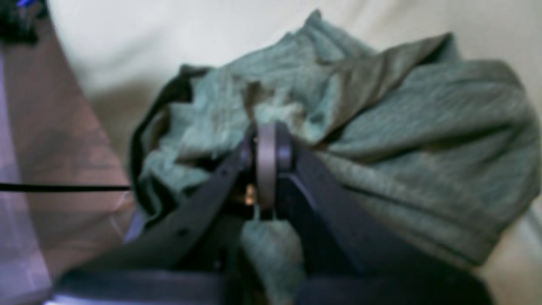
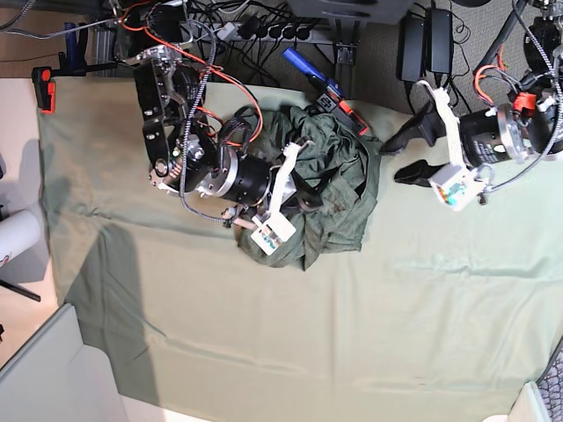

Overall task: Fold the T-shirt properly
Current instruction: 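Release the shirt and reposition the right gripper beside the bundle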

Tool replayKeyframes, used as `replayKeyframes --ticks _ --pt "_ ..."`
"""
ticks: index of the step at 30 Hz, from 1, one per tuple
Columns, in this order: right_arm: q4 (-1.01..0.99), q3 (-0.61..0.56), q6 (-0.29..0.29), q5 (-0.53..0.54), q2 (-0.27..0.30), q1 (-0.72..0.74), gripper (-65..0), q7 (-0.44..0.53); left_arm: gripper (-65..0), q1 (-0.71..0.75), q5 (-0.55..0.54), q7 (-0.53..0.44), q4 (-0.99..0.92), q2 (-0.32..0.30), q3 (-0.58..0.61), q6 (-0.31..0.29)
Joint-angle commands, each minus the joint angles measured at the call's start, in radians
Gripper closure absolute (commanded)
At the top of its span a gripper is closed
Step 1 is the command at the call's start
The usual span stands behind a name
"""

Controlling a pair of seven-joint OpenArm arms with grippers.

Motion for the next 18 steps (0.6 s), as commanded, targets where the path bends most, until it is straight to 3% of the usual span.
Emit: replayKeyframes --ticks 1,8,18 --pt "-0.013 -0.005 0.005 0.003 -0.019 0.027 0.0 0.025 -29.8 -0.005 -0.01 -0.021 0.018 -0.003 0.016 -0.013" --pt "-0.268 -0.086 0.005 -0.027 -0.104 0.142 0.0 0.08 -29.8 -0.005 0.003 -0.02 0.018 -0.003 0.061 -0.013" --pt "-0.378 -0.09 0.004 -0.12 -0.205 0.283 0.0 0.167 -29.8 0.001 0.001 -0.009 0.018 -0.003 0.062 -0.013"
